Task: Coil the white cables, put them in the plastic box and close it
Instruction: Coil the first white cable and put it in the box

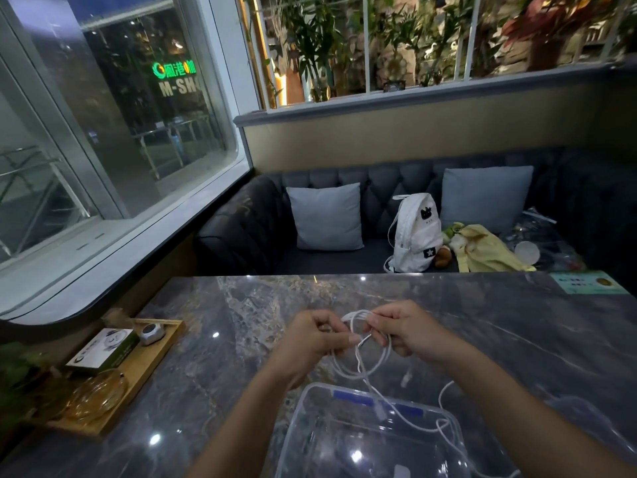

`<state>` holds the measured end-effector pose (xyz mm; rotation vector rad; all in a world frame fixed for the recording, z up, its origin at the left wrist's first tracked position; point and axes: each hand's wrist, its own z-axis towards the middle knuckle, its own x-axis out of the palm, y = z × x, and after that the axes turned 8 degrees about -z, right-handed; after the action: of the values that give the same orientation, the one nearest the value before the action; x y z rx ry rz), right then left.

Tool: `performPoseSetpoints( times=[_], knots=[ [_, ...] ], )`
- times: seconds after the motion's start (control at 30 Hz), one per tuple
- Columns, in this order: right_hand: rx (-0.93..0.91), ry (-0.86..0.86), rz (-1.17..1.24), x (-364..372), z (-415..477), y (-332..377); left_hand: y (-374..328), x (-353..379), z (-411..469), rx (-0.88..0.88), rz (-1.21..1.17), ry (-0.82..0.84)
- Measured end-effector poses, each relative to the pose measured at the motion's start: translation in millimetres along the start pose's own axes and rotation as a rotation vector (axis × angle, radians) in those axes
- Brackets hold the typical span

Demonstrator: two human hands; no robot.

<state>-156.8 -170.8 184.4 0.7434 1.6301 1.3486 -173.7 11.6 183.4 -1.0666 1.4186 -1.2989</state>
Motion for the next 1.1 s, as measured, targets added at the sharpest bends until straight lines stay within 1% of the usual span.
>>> performPoseSetpoints(
  times=[0.1,0.13,0.17,0.2,0.27,0.3,0.37,0.4,0.43,0.47,0.53,0.57,0.6,0.7,0.87,0.9,1.0,1.07,1.1],
  knots=[
    [0.004,-0.016,0.04,0,0,-2,8,15,2,0.064,0.125,-0.183],
    [-0.004,-0.013,0.041,1,1,-2,10,17,4,0.056,0.11,-0.262],
    [-0.011,-0.012,0.038,2,1,-3,12,17,6,0.014,0.028,-0.318],
    [-0.021,-0.015,0.02,3,1,-2,12,17,8,-0.054,-0.104,-0.331],
    [-0.049,-0.029,-0.056,5,0,0,9,14,10,-0.206,-0.369,-0.234],
    [-0.062,-0.039,-0.1,6,-1,1,8,12,10,-0.238,-0.432,-0.185],
    [-0.078,-0.062,-0.155,5,-2,1,8,10,7,-0.189,-0.43,-0.13],
    [-0.073,-0.073,-0.142,5,-3,1,7,11,4,-0.144,-0.358,-0.097],
    [-0.063,-0.086,-0.111,4,-3,0,6,12,0,-0.096,-0.216,-0.054],
    [-0.052,-0.099,-0.08,3,-2,0,7,13,-3,-0.032,0.008,-0.014],
    [-0.033,-0.112,-0.048,0,0,-2,12,11,-6,0.145,0.567,0.028],
    [-0.027,-0.107,-0.041,-2,0,-2,14,9,-6,0.241,0.761,0.031],
    [-0.024,-0.094,-0.035,-3,0,-3,15,6,-7,0.296,0.827,0.048],
    [-0.006,-0.035,-0.027,-6,-3,-7,12,-4,-9,0.23,0.718,0.18],
    [-0.012,0.022,-0.057,-4,-3,-13,6,-13,-7,0.143,0.693,0.211],
    [-0.028,0.021,-0.103,-3,-4,-14,4,-16,-7,0.133,0.72,0.222],
    [-0.128,0.03,-0.269,-2,-6,-13,1,-25,-7,0.159,0.93,0.212],
    [-0.207,0.052,-0.451,-2,-6,-12,4,-26,-10,0.184,1.06,0.147],
    [-0.258,0.059,-0.589,-2,-6,-12,7,-25,-11,0.197,1.085,0.071]
  ],
)
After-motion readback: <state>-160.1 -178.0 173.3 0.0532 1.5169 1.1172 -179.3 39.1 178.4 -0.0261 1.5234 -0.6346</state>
